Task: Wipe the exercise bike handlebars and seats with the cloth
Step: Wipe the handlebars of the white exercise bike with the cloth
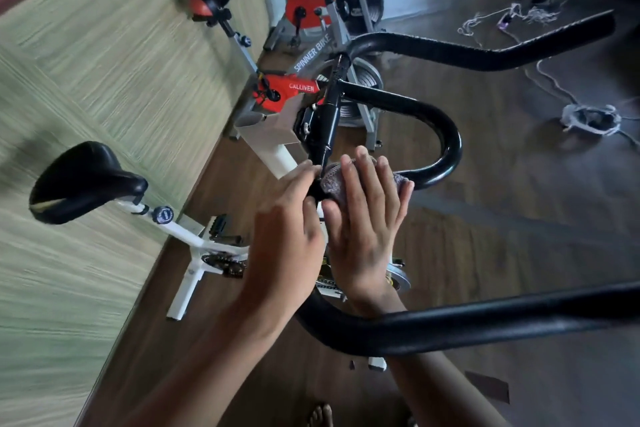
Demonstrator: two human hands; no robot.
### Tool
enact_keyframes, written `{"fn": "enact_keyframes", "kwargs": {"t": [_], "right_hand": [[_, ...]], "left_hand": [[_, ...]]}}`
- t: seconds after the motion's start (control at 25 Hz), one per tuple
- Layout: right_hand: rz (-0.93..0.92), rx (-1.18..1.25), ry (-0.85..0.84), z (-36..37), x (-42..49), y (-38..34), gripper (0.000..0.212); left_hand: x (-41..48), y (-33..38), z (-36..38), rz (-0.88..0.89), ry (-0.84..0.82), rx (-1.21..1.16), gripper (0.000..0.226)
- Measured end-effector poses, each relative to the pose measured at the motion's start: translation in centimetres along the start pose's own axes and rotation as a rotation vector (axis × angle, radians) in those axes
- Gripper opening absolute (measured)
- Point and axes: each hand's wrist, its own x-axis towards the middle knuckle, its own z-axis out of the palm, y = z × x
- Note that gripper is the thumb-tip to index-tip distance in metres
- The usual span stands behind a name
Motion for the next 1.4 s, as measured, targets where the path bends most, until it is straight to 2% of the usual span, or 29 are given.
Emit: {"fn": "enact_keyframes", "kwargs": {"t": [0.16, 0.32, 0.48, 0.6, 0.76, 0.92, 1.04, 1.08, 1.2, 1.24, 1.32, 1.36, 1.4], "right_hand": [[-0.052, -0.047, -0.019, -0.1, 0.1, 1.5, 0.037], [0.169, 0.024, 0.057, -0.3, 0.5, 2.0, 0.034], [-0.029, -0.009, -0.008, -0.7, 0.3, 2.9, 0.032], [0.149, 0.02, 0.015, -0.9, 0.9, 2.5, 0.031], [-0.055, -0.012, -0.062, -0.7, 0.3, 1.8, 0.038], [0.135, 0.033, 0.0, -1.1, 1.0, 2.8, 0.035], [-0.09, 0.023, -0.088, -1.6, 0.7, 3.4, 0.033], [-0.116, 0.032, -0.112, -2.0, 1.0, 4.5, 0.032], [0.068, 0.132, -0.097, -2.9, 2.0, 6.4, 0.035], [0.043, 0.16, -0.121, -3.0, 2.0, 6.7, 0.036], [-0.137, 0.185, -0.179, -3.6, 2.0, 8.0, 0.036], [-0.178, 0.222, -0.199, -3.8, 2.3, 8.9, 0.036], [-0.144, 0.287, -0.215, -4.0, 2.9, 9.9, 0.036]], "left_hand": [[-0.4, 0.2, -0.1, 0.041, -0.077, 0.115, 0.046], [-0.5, 0.8, -0.3, 0.065, -0.196, 0.22, 0.052], [-0.5, 0.8, -0.2, 0.1, -0.249, 0.294, 0.057], [-0.5, 0.9, -0.2, 0.053, -0.236, 0.238, 0.054], [-0.5, 0.6, 0.0, 0.034, -0.167, 0.159, 0.05], [-0.7, 0.7, 0.0, 0.051, -0.217, 0.218, 0.052], [-0.7, 0.6, 0.2, 0.082, -0.237, 0.403, 0.056], [-0.9, 0.8, 0.4, 0.091, -0.235, 0.483, 0.059], [-1.6, 2.1, 1.4, 0.107, -0.222, 0.673, 0.07], [-1.8, 2.7, 2.0, 0.118, -0.208, 0.713, 0.072], [-2.1, 3.8, 3.5, 0.127, -0.176, 0.733, 0.074], [-2.1, 4.2, 4.1, 0.111, -0.162, 0.729, 0.074], [-2.2, 4.7, 5.0, 0.083, -0.15, 0.728, 0.075]]}}
